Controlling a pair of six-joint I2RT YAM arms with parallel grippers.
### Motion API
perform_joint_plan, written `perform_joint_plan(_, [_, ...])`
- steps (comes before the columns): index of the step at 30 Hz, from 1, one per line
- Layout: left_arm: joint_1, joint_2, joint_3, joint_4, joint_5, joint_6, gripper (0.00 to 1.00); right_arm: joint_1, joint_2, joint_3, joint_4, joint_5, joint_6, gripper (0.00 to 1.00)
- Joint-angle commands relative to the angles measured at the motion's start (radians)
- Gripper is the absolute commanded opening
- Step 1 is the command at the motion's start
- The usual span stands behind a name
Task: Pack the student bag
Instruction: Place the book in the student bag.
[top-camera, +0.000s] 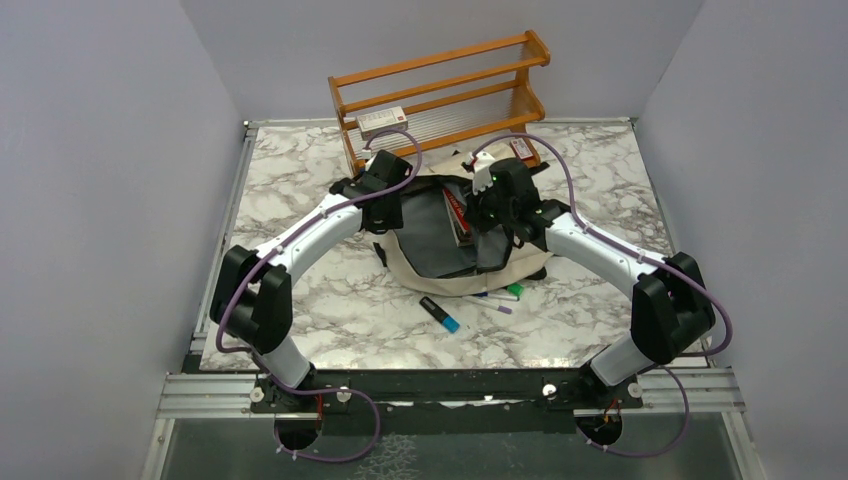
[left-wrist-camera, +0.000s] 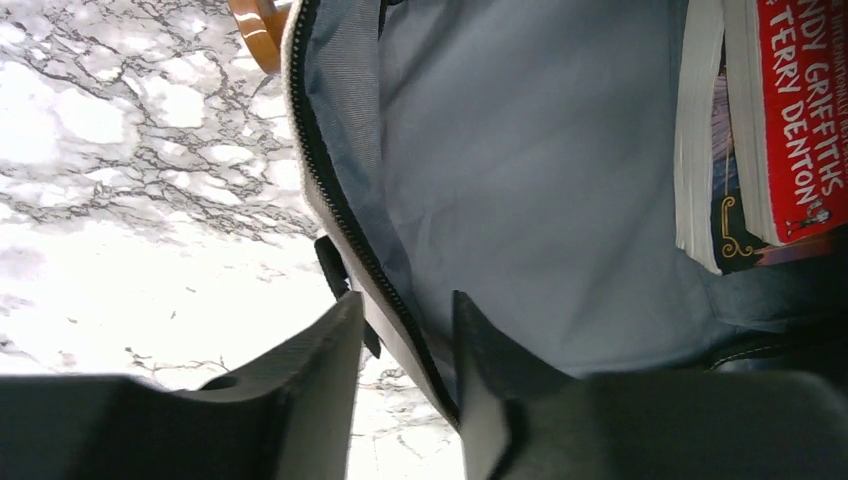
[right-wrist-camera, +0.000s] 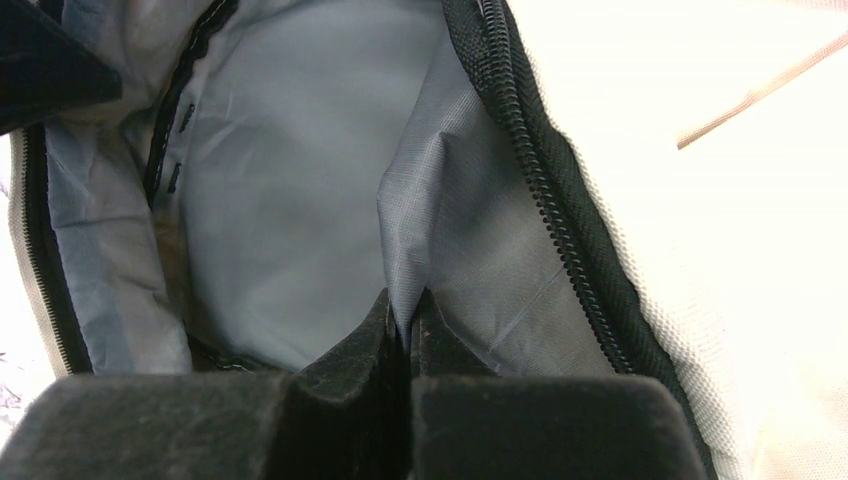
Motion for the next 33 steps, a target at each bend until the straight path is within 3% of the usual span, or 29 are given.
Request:
perform_joint_plan(1, [0.000, -0.040, 0.000, -0.023, -0.044, 0.027, 0.32, 0.008, 0.007, 0.023, 0.027, -0.049, 0.031, 0.10])
perform_joint_plan(9, [0.000, -0.017, 0.020, -0.022, -0.032, 0.039, 0.00, 0.008, -0.040, 0.096, -0.058, -0.050, 0.038, 0.37])
perform_joint_plan(19, [0.000, -0.029, 0.029, -0.016, -0.032, 0.087, 0.00, -0.016, -0.067, 0.209, -0.280, 0.150, 0.000, 0.63])
perform_joint_plan(26, [0.000, -0.038, 0.021, -0.012, -0.013, 0.101, 0.00, -0.128, 0.051, 0.228, -0.358, -0.050, -0.062, 0.70])
perform_joint_plan(33, [0.000, -0.055, 0.013, -0.009, 0.000, 0.107, 0.00, -0.180, 0.118, 0.236, -0.344, -0.096, -0.099, 0.74])
